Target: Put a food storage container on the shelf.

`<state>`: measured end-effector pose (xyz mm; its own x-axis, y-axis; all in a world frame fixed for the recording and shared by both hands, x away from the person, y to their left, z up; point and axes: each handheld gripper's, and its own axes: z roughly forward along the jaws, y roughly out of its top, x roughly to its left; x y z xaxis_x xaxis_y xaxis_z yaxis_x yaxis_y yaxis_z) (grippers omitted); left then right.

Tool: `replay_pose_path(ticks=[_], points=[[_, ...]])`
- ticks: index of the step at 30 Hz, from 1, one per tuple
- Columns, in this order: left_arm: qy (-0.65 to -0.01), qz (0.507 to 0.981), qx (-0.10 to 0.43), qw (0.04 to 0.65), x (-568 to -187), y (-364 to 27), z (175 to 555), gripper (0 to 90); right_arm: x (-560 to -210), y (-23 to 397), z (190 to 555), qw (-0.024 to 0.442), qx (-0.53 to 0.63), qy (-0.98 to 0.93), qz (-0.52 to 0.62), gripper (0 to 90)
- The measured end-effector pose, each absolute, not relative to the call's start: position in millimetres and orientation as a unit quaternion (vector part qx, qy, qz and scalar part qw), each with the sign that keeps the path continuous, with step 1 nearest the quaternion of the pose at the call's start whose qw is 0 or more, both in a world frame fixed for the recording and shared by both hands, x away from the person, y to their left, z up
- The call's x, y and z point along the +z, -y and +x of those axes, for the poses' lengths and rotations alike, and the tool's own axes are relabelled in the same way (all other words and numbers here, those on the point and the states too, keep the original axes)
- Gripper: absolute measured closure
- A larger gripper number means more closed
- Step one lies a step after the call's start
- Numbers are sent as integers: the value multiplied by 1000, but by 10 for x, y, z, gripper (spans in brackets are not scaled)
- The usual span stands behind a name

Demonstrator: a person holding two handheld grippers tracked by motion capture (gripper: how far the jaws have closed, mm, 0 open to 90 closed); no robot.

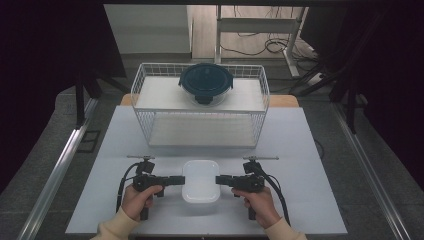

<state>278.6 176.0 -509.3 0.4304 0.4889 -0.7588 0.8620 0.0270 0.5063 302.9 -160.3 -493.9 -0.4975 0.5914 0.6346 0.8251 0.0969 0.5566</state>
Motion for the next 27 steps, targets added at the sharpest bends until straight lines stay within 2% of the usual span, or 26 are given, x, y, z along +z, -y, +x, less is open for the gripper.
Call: replay_pose_path(ticks=[18, 27], points=[[-495, 675, -177, 518, -5061, -1774, 2762, 810, -4855, 1604, 2976, 98, -473, 742, -465, 758], [-485, 689, -154, 517, -4996, -1755, 2733, 814, -4831, 1605, 2963, 90, -473, 744, -462, 774]])
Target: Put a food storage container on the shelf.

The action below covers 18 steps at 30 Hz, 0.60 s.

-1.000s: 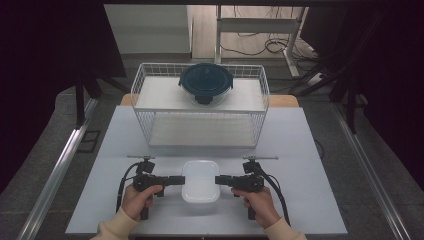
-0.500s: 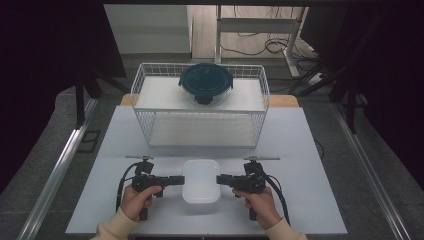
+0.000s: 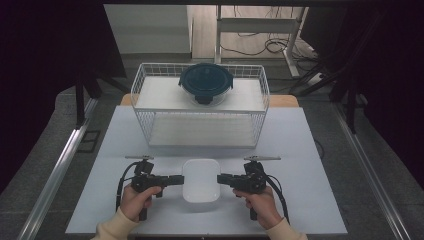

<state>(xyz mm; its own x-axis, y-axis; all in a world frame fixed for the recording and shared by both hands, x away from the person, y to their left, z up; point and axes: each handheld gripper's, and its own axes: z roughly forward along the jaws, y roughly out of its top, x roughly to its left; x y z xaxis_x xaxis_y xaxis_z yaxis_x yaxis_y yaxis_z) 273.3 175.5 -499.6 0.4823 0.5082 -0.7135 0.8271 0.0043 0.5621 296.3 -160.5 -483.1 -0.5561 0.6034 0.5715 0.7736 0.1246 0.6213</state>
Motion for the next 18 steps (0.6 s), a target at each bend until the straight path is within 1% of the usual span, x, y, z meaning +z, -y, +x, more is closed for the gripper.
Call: replay_pose_path(ticks=[11, 18], points=[[-473, 693, -144, 525, -4914, -1771, 2709, 814, -4754, 1609, 2937, 82, -482, 747, -450, 777], [-462, 696, -129, 535, -4795, -1771, 2659, 813, -4624, 1615, 2879, 68, -496, 749, -434, 780]])
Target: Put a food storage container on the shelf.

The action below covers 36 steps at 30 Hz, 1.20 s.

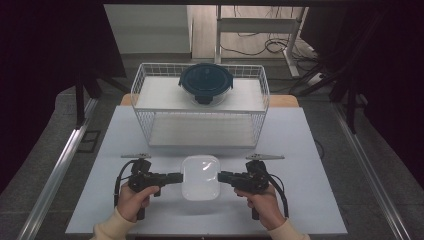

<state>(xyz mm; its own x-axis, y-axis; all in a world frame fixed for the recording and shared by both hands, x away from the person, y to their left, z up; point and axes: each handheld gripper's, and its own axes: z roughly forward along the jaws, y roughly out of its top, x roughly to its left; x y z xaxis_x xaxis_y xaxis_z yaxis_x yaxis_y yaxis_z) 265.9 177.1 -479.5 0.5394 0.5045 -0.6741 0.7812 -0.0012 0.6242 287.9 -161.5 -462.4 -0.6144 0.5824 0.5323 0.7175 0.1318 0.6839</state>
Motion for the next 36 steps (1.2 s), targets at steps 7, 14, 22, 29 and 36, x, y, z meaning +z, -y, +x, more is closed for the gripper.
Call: replay_pose_path(ticks=[7, 14, 22, 29, 36], points=[[-456, 698, -122, 539, -4713, -1773, 2634, 813, -4541, 1621, 2843, 60, -503, 750, -425, 781], [-446, 703, -101, 545, -4538, -1783, 2631, 812, -4389, 1599, 2833, 42, -511, 753, -413, 781], [-438, 703, -105, 551, -4391, -1796, 2720, 812, -4235, 1611, 2895, 38, -519, 752, -406, 781], [-429, 701, -95, 562, -4180, -1821, 2748, 811, -4031, 1599, 2922, 26, -529, 751, -394, 781], [-417, 701, -77, 574, -3888, -1860, 2787, 811, -3712, 1564, 2957, 8, -540, 753, -376, 781]])
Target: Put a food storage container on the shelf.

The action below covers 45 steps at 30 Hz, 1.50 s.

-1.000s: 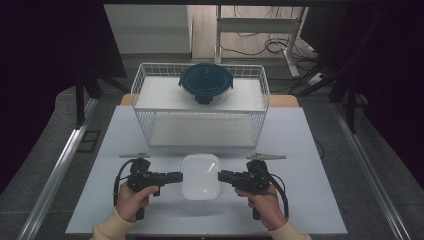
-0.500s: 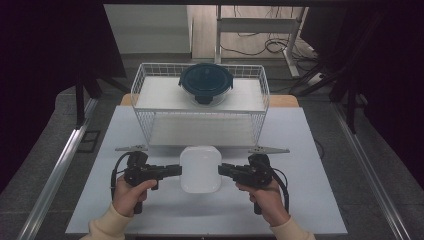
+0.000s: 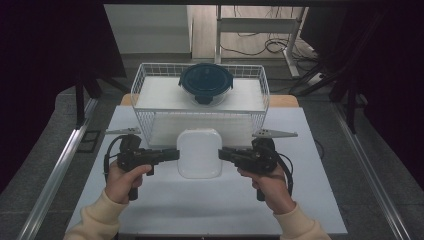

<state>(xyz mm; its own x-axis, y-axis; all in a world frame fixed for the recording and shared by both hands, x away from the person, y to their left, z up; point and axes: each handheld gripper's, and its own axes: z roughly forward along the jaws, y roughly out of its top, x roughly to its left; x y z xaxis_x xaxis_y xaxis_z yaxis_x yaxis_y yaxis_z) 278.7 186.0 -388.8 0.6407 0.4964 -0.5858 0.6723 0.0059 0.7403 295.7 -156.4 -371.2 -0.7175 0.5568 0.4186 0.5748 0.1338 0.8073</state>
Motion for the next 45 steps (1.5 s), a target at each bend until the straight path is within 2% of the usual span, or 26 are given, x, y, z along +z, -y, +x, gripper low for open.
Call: replay_pose_path(ticks=[16, 27, 45], points=[[-400, 697, -69, 591, -3482, -1930, 2932, 810, -3243, 1516, 3058, -10, -554, 754, -354, 780], [-395, 701, -61, 591, -3261, -1958, 3017, 808, -3054, 1489, 3112, -19, -559, 753, -346, 779], [-379, 714, -30, 588, -2745, -1936, 3357, 807, -2612, 1486, 3400, -42, -566, 750, -340, 780]])
